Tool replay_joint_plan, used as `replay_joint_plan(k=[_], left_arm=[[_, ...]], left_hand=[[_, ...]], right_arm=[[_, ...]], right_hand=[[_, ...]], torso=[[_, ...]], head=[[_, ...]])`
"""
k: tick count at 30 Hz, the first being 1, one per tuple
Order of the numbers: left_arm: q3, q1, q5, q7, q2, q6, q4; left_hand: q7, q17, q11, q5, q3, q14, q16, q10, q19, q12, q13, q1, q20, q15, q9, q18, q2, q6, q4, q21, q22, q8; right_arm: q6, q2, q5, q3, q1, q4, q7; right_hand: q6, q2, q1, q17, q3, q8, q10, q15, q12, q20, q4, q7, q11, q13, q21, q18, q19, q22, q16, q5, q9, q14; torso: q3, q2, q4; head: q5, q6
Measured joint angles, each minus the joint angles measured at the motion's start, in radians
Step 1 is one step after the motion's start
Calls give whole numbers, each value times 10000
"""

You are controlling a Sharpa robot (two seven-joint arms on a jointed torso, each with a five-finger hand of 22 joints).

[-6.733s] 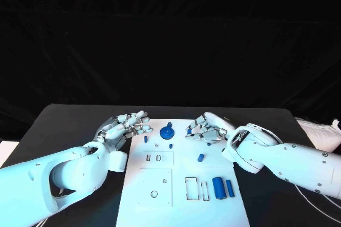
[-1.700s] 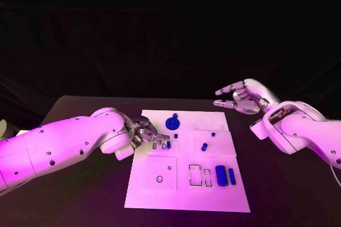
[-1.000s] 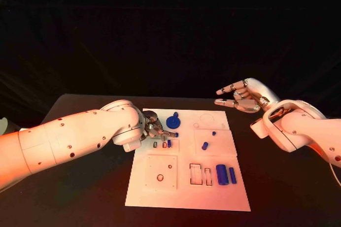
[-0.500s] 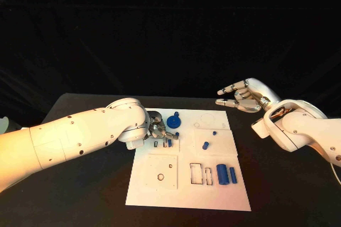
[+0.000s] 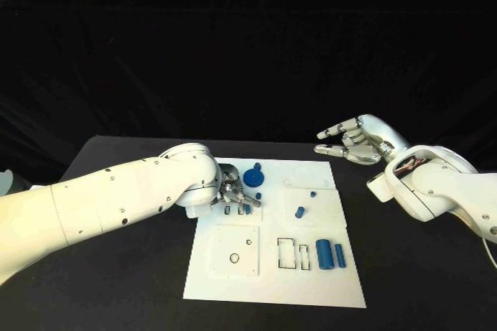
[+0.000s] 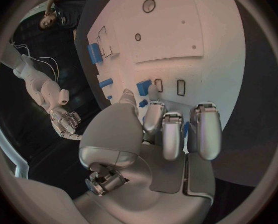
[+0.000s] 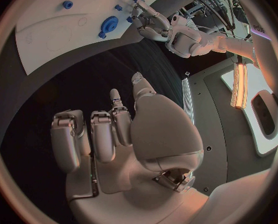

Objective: Assemble the parts on the task board

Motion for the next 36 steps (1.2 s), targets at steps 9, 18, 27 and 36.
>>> replay_joint_plan(k=[9, 18, 27, 36], left_arm=[[-36, 0, -12, -16, 74, 59, -45], [-38, -1, -19, -22, 81, 50, -35], [-12, 35, -13, -8, 81, 20, 7], [-30, 5, 28, -9, -29, -142, 130]], left_hand=[[0, -1, 1, 0, 161, -1, 0, -1, 0, 1, 53, 187, 0, 1, 111, 0, 84, 0, -64, 34, -1, 63], [-69, -1, -20, 89, 861, 3, 0, 20, 0, 0, 74, 745, -73, -72, 269, 2, 138, -141, -269, 69, -1, 80], [-65, -2, -54, 1152, 2812, 3, 0, -19, 22, -24, -13, 1599, -166, -184, 258, 2, -67, -428, -761, 69, -2, -120], [-19, 7, -124, 1397, 6026, -18, 0, 133, 20, 20, -236, 837, -165, -197, 841, 2, -1529, -517, 301, 69, -2, 158]], right_arm=[[31, 22, 1, -2, -1, -26, -7], [80, 50, 2, -9, -4, -58, -18], [139, 68, 2, -18, -10, -96, -36], [225, 89, 2, -36, -20, -144, -59]], right_hand=[[0, 0, 0, -1, 0, 0, 0, 0, 1, 0, 0, 0, 0, 0, -38, 0, 0, -2, 0, 0, 0, 0], [0, 0, 0, -2, 0, 0, 0, 0, 1, 0, 0, 0, 0, -1, -38, 0, 0, -3, 0, 41, 0, 0], [0, 0, 0, -3, 1, 0, 0, 0, 1, 0, 0, 0, 0, -1, -38, 0, 0, -3, 0, 41, 0, 0], [0, 0, 0, -4, -54, 0, 0, 0, -39, 0, 0, 0, 0, -1, -38, 0, 0, -5, -38, 40, 0, 0]], torso=[[2, 4, -1], [8, -1, 1], [9, -2, -2], [8, -4, 0]], head=[[12, -36], [23, -70], [25, -99], [12, -131]])
